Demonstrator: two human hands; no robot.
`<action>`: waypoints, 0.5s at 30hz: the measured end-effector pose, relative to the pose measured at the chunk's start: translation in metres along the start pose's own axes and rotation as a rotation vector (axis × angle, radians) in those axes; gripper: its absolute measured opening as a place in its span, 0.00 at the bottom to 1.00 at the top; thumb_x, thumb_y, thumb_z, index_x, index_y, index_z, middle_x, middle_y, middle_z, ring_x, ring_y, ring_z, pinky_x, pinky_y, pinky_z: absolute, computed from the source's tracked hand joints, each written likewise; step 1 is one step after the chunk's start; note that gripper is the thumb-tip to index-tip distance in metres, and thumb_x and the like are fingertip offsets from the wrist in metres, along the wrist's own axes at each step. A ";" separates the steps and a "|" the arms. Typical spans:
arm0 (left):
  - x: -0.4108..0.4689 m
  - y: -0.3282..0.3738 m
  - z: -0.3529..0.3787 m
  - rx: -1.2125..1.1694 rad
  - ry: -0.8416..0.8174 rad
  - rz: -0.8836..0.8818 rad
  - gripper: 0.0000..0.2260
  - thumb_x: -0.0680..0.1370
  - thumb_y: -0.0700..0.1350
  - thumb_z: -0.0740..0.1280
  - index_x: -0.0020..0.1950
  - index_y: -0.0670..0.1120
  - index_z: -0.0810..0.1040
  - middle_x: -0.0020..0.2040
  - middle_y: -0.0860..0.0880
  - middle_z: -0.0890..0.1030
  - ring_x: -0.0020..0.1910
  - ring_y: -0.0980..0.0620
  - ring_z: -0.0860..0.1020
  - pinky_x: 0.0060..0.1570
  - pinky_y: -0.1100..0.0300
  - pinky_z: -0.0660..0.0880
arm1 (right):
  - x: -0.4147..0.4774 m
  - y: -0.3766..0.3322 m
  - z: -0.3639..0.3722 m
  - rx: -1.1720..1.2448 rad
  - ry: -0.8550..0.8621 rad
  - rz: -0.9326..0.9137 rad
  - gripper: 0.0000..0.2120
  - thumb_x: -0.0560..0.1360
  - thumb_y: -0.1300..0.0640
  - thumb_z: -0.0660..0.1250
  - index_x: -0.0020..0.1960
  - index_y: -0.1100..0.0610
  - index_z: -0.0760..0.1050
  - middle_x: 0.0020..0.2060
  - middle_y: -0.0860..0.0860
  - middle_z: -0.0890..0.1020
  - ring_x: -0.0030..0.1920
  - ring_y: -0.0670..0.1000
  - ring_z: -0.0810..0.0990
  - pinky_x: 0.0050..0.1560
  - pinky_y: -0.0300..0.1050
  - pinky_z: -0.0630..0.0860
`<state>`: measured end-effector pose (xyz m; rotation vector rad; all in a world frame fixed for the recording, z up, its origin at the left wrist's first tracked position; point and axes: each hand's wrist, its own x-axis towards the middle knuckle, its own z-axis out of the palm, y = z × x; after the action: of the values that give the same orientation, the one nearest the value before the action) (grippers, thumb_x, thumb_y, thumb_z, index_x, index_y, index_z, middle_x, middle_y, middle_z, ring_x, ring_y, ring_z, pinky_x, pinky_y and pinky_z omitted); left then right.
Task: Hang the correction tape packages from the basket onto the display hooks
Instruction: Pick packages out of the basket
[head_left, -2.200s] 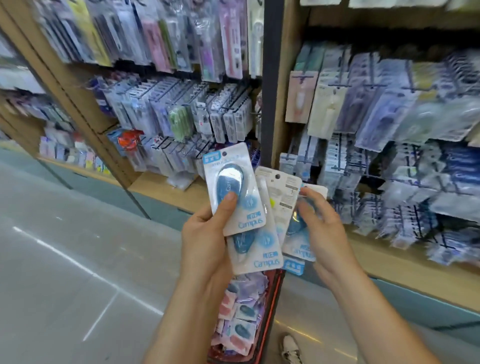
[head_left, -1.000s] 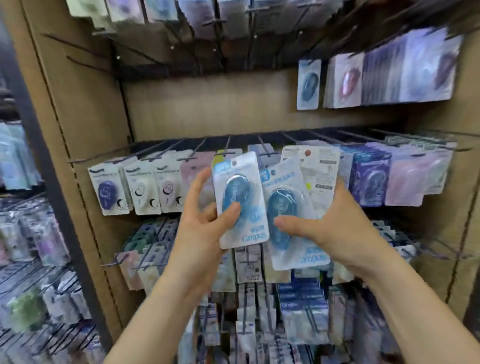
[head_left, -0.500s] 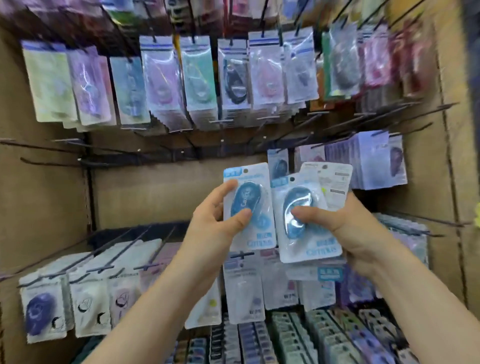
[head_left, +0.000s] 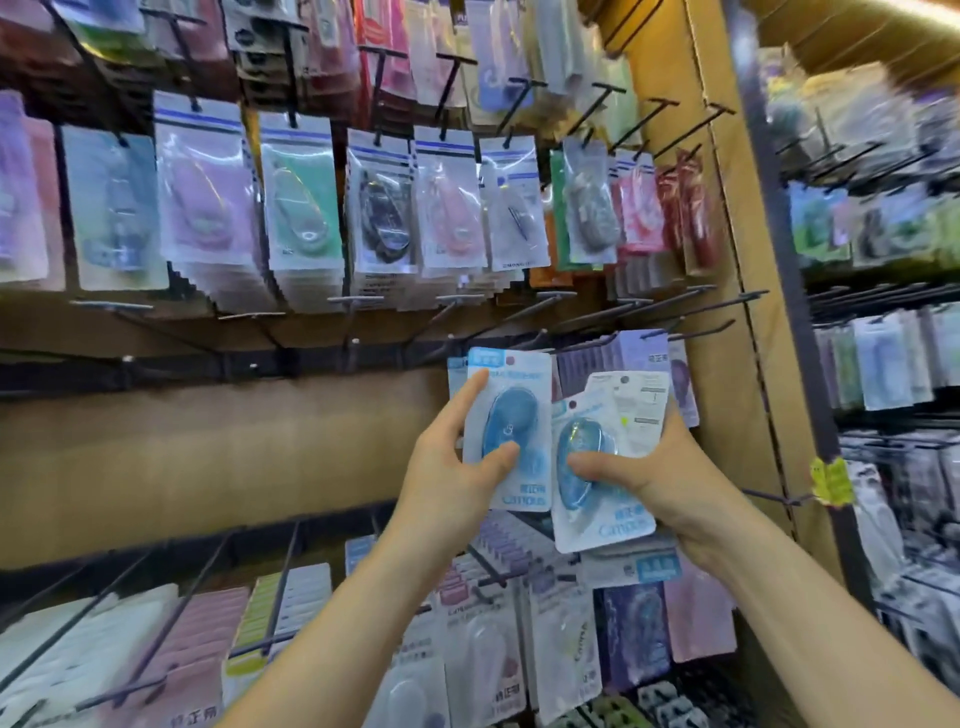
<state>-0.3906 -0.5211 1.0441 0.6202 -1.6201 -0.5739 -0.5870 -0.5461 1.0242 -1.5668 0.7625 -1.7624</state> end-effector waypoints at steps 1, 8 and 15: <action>0.004 0.000 0.001 0.017 -0.015 0.024 0.30 0.79 0.36 0.68 0.75 0.58 0.65 0.67 0.59 0.75 0.60 0.61 0.79 0.57 0.53 0.80 | 0.001 -0.001 -0.002 -0.015 -0.019 0.003 0.43 0.58 0.62 0.85 0.68 0.56 0.69 0.55 0.53 0.85 0.53 0.55 0.85 0.51 0.60 0.82; 0.022 -0.002 0.001 0.105 -0.038 0.027 0.31 0.79 0.37 0.68 0.78 0.57 0.62 0.66 0.58 0.75 0.58 0.59 0.79 0.50 0.59 0.82 | 0.000 0.006 -0.005 0.028 -0.053 0.015 0.40 0.61 0.64 0.82 0.68 0.54 0.70 0.54 0.54 0.85 0.52 0.56 0.86 0.49 0.59 0.83; 0.047 -0.012 0.056 0.451 0.092 0.092 0.35 0.78 0.44 0.70 0.79 0.59 0.56 0.68 0.57 0.73 0.61 0.56 0.77 0.53 0.54 0.82 | 0.049 0.009 -0.058 -0.042 -0.113 -0.085 0.39 0.62 0.65 0.81 0.68 0.51 0.68 0.55 0.50 0.84 0.50 0.47 0.85 0.41 0.42 0.83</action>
<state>-0.4505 -0.5609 1.0630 0.8828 -1.6911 -0.1053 -0.6474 -0.5897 1.0407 -1.7340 0.6907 -1.7110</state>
